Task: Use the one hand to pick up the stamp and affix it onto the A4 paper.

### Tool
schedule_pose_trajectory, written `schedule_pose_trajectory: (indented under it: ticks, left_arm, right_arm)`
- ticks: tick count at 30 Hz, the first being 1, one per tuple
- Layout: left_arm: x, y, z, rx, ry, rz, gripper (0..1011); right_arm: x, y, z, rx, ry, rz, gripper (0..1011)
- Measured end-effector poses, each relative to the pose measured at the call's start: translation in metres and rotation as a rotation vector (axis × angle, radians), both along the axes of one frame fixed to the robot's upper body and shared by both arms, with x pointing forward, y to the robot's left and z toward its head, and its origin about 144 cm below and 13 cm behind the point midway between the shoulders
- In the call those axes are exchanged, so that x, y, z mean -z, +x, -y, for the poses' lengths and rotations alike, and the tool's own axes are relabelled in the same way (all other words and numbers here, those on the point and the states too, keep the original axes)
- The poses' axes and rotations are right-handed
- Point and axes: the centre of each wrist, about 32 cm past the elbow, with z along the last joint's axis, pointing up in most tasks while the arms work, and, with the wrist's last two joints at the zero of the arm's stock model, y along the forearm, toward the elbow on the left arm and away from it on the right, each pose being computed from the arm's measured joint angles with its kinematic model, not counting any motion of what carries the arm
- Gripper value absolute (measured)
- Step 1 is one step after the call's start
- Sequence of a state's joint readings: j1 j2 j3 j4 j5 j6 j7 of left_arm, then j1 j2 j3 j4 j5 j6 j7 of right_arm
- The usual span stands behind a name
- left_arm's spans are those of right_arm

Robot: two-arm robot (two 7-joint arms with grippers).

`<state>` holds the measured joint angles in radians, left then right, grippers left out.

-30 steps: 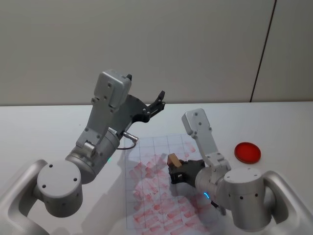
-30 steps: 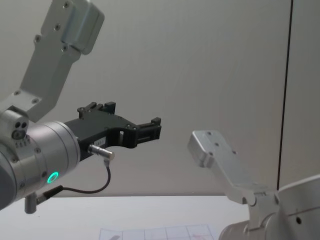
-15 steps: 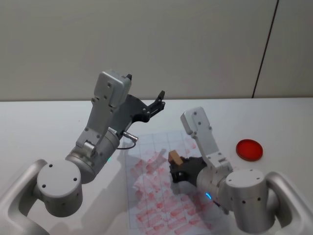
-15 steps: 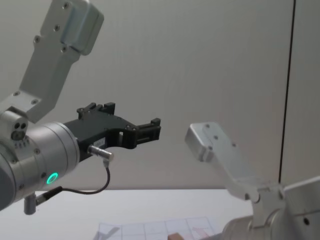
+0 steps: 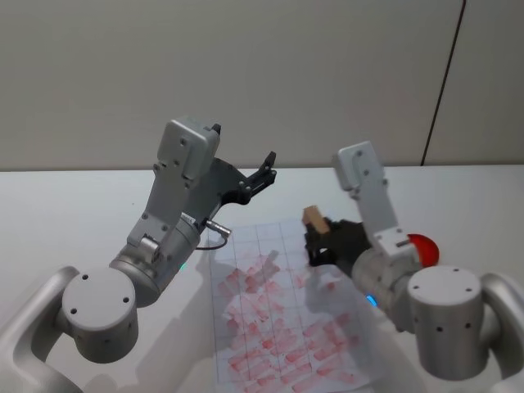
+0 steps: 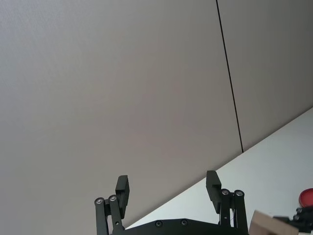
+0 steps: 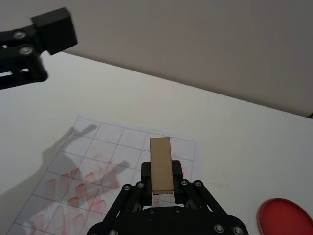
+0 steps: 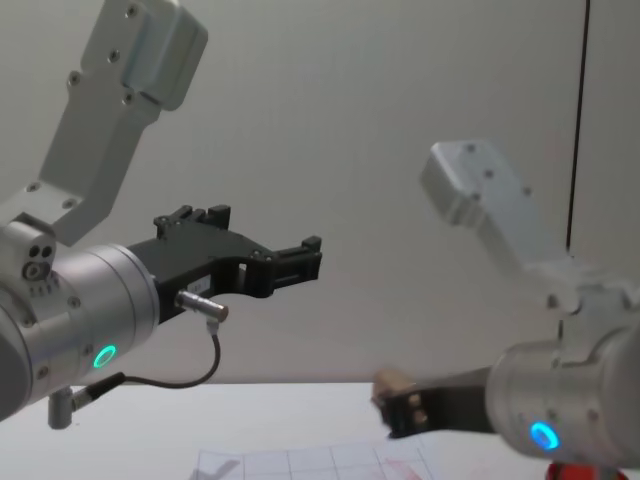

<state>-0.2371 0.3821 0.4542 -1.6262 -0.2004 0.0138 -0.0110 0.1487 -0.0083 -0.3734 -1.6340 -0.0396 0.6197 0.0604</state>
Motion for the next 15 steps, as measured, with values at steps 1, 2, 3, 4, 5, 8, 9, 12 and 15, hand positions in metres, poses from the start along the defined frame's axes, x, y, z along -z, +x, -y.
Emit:
schedule_pose_trajectory:
  ticks: [1, 2, 3, 4, 5, 8, 9, 12, 15]
  left_arm:
    - [0.000, 0.000, 0.000, 0.000, 0.000, 0.000, 1001]
    - [0.000, 0.000, 0.000, 0.000, 0.000, 0.000, 1001]
    - [0.000, 0.000, 0.000, 0.000, 0.000, 0.000, 1001]
    - [0.000, 0.000, 0.000, 0.000, 0.000, 0.000, 1001]
    - [0.000, 0.000, 0.000, 0.000, 0.000, 0.000, 1001]
    - [0.000, 0.000, 0.000, 0.000, 0.000, 0.000, 1001]
    - [0.000, 0.000, 0.000, 0.000, 0.000, 0.000, 1001]
    - [0.000, 0.000, 0.000, 0.000, 0.000, 0.000, 1001]
    - [0.000, 0.000, 0.000, 0.000, 0.000, 0.000, 1001]
  right_arm:
    - [-0.001, 0.000, 0.001, 0.006, 0.001, 0.002, 219]
    - [-0.001, 0.000, 0.003, 0.014, 0.001, 0.006, 219]
    - [-0.002, -0.001, 0.007, 0.028, 0.001, 0.009, 219]
    - [-0.002, -0.001, 0.008, 0.033, 0.000, 0.011, 219]
    - [-0.003, -0.001, 0.010, 0.040, 0.000, 0.012, 219]
    - [-0.003, -0.001, 0.019, 0.077, -0.003, 0.013, 219]
    - [-0.003, -0.001, 0.019, 0.077, -0.003, 0.013, 219]
    - [-0.001, 0.000, 0.027, 0.106, -0.007, 0.010, 219]
    - [0.001, 0.001, 0.035, 0.134, -0.011, 0.005, 219]
